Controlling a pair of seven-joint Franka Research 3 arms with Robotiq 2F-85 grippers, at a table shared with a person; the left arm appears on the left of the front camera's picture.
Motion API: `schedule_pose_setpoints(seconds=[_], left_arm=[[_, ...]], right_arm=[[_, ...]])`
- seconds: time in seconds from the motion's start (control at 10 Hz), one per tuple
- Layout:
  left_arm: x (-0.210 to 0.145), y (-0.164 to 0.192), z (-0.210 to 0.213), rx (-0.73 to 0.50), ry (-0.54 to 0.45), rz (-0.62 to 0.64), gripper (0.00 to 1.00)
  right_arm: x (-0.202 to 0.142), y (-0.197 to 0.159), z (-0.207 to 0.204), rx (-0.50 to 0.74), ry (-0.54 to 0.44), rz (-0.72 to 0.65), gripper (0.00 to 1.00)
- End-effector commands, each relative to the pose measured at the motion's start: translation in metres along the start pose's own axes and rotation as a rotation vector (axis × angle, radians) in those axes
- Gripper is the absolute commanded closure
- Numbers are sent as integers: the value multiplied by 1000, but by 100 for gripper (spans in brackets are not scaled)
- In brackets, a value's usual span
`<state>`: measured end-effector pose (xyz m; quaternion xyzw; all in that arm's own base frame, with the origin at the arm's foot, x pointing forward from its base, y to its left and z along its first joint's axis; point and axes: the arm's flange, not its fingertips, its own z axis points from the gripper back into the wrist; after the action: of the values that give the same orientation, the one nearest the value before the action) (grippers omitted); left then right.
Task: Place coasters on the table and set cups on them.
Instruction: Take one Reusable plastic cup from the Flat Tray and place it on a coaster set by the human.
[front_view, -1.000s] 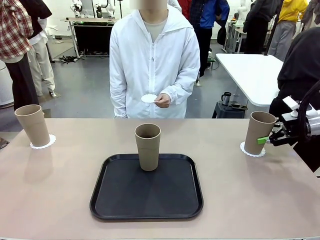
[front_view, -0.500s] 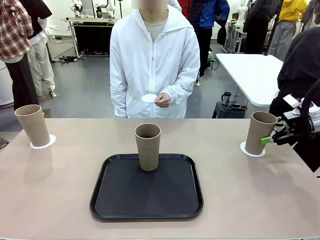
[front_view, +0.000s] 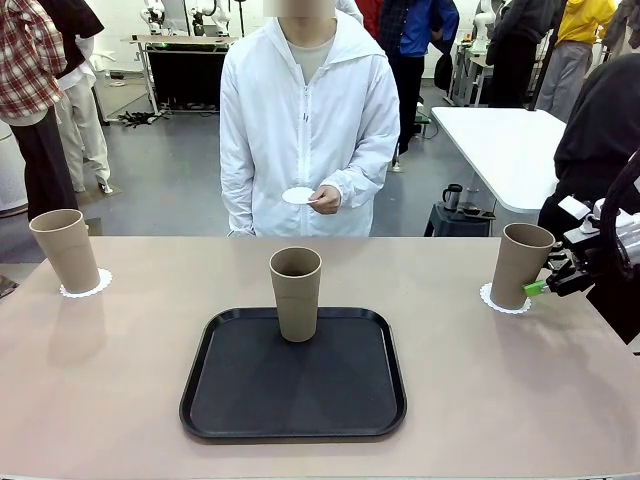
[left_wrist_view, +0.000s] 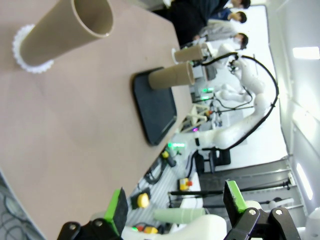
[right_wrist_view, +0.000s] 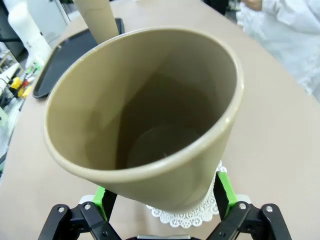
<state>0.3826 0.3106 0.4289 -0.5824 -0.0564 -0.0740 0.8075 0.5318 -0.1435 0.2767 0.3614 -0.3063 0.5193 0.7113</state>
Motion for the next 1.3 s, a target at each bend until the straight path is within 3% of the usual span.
schedule_pose_setpoints(seconds=[0.0, 0.3, 0.6, 0.7, 0.9, 1.0, 1.2], left_arm=[[1, -3, 1, 4, -7, 9, 0], [1, -3, 1, 4, -7, 9, 0], [1, -3, 1, 4, -7, 9, 0], [1, -3, 1, 4, -7, 9, 0], [1, -3, 1, 4, -7, 9, 0], [1, -3, 1, 4, -7, 9, 0], [1, -3, 1, 4, -7, 9, 0]], right_arm=[[8, 10, 1, -7, 84, -50, 0], [16, 25, 14, -41, 172, -94, 0], [41, 51, 33, -127, 360, -182, 0], [58, 65, 43, -158, 406, -224, 0], [107, 98, 59, -251, 492, -447, 0], [136, 121, 65, -243, 557, -473, 0], [189, 159, 70, -342, 673, -549, 0]])
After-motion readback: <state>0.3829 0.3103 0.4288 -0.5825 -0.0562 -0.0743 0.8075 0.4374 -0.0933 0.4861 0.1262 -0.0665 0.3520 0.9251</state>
